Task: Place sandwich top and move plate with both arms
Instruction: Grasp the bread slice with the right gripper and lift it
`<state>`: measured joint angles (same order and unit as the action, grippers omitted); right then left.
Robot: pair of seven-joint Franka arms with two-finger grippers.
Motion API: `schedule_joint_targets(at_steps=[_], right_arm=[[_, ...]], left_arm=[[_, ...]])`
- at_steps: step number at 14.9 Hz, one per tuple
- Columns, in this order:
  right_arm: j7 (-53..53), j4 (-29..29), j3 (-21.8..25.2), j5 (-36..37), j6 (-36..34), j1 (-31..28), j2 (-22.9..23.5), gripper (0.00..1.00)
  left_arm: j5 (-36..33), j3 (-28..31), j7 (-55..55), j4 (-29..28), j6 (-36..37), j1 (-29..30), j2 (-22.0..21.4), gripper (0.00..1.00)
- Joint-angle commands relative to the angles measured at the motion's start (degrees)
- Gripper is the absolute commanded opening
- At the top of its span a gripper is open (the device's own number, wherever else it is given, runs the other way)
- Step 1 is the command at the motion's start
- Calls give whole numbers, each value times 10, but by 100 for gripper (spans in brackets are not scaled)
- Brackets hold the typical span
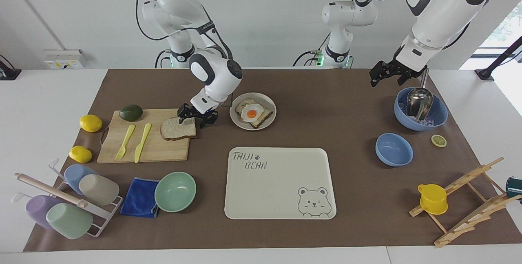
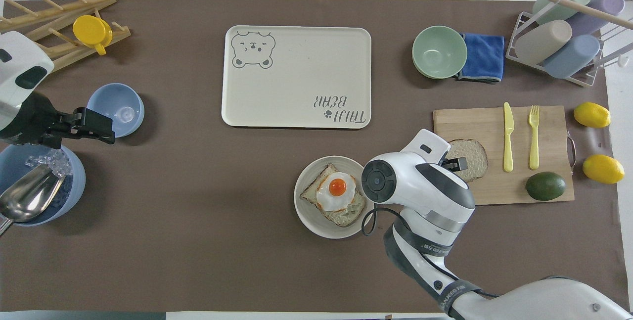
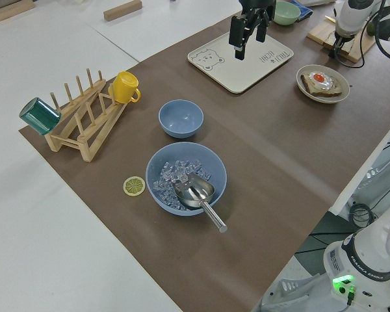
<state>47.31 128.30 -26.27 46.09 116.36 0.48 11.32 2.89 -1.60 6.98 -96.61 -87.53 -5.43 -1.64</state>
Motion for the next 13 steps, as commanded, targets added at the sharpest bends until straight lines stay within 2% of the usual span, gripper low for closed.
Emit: schedule_joint_targets(at_steps=[1,3,4,6,9,11,13], right_arm=[[6,14,-4,25,18,-11,-2,59],[3,12,-4,26,13,-11,-2,22],[-1,8,-4,26,11,-11,-2,0],[-3,-3,-4,26,-1,-9,-2,0],[-17,-53,-10,23,-59,-1,7,0],[-44,-101,-31,2,-108,3,7,0],[-80,-191,-60,-75,-168,5,14,0]], left_arm=[[-10,-3,-4,-9,1,6,-12,100],[-10,-3,-4,-9,2,6,-12,100],[-10,-3,-4,-9,1,6,-12,100],[-10,-3,-4,-9,2,6,-12,100],[-10,-3,-4,-9,1,6,-12,100],[-10,-3,-4,-9,2,6,-12,100],[-10,-3,-4,-9,2,6,-12,100]])
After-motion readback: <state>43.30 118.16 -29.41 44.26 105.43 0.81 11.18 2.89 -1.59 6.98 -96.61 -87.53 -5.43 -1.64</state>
